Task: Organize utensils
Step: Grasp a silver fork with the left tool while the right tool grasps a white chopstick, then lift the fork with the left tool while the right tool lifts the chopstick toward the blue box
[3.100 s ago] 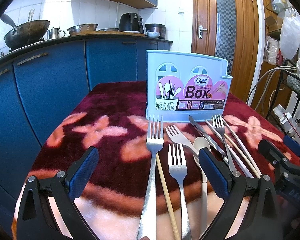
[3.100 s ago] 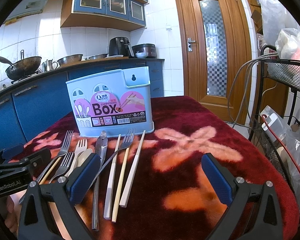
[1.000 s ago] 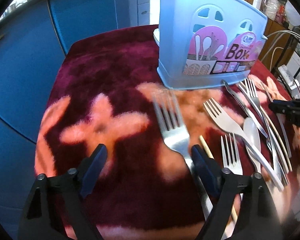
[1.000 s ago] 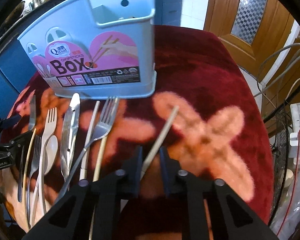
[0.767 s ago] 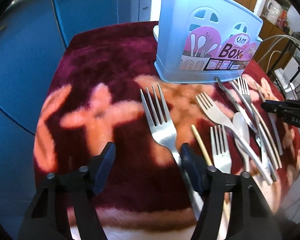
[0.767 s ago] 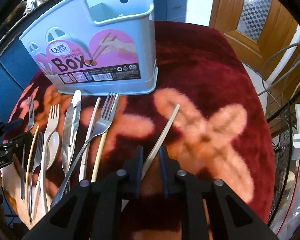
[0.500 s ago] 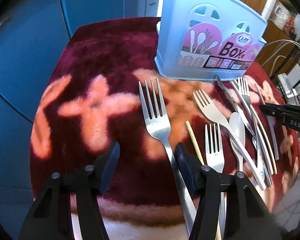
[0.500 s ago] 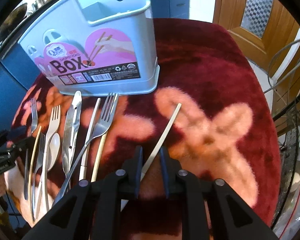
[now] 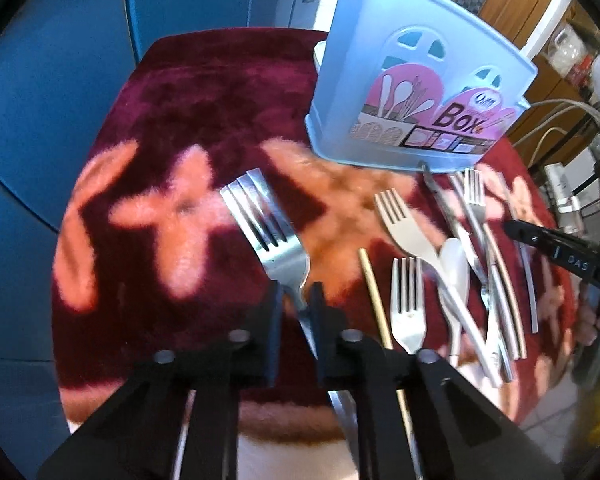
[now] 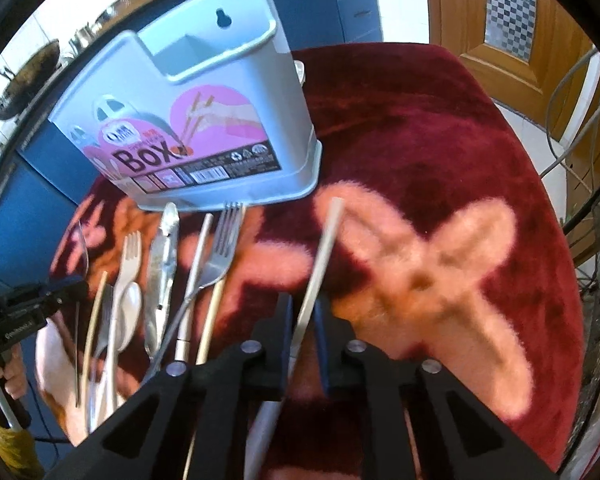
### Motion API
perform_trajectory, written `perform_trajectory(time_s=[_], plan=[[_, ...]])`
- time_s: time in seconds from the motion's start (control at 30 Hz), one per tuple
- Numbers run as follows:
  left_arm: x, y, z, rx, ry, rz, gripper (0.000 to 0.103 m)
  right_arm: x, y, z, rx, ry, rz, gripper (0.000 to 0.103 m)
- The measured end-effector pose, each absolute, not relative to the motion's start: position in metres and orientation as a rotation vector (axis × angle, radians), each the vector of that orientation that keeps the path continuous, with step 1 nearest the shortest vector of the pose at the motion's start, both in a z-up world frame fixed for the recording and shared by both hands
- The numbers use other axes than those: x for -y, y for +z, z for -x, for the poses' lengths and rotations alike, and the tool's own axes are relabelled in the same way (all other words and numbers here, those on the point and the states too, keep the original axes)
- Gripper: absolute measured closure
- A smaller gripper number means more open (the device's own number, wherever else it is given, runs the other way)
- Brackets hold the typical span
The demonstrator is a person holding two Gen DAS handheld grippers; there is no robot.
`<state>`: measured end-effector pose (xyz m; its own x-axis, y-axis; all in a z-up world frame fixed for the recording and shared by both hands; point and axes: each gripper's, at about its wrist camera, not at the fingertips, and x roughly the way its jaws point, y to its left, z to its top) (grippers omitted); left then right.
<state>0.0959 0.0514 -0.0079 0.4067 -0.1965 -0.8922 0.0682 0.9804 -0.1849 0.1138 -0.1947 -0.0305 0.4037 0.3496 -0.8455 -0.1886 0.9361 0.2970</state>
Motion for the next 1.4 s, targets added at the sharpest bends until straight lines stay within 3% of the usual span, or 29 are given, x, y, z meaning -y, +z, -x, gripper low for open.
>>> perform_trajectory(time_s=[0.4,0.5,0.67,1.07,1.4], plan=[[-0.076,-0.017,-0.082,-1.103,-0.230,0.307,0.096,0.182,-0.012,-0.082,-1.034,0.380,-0.187,0.097],[-0.079,-0.013,-0.075,-1.054,-0.288,0.357,0.103,0.184,-0.006,-0.077,-1.004,0.387,-0.202,0.097],[-0.074,0.001,-0.058,-0.951,-0.367,0.371,0.103,0.184,0.010,-0.066,-0.932,0.411,-0.229,0.097],[-0.068,0.076,-0.034,-0.613,-0.391,0.312,0.103,0.174,0.071,-0.045,-0.680,0.423,-0.220,0.097],[-0.059,0.139,-0.060,-0.442,-0.347,0.232,0.103,0.171,0.095,-0.066,-0.555,0.398,-0.215,0.097]])
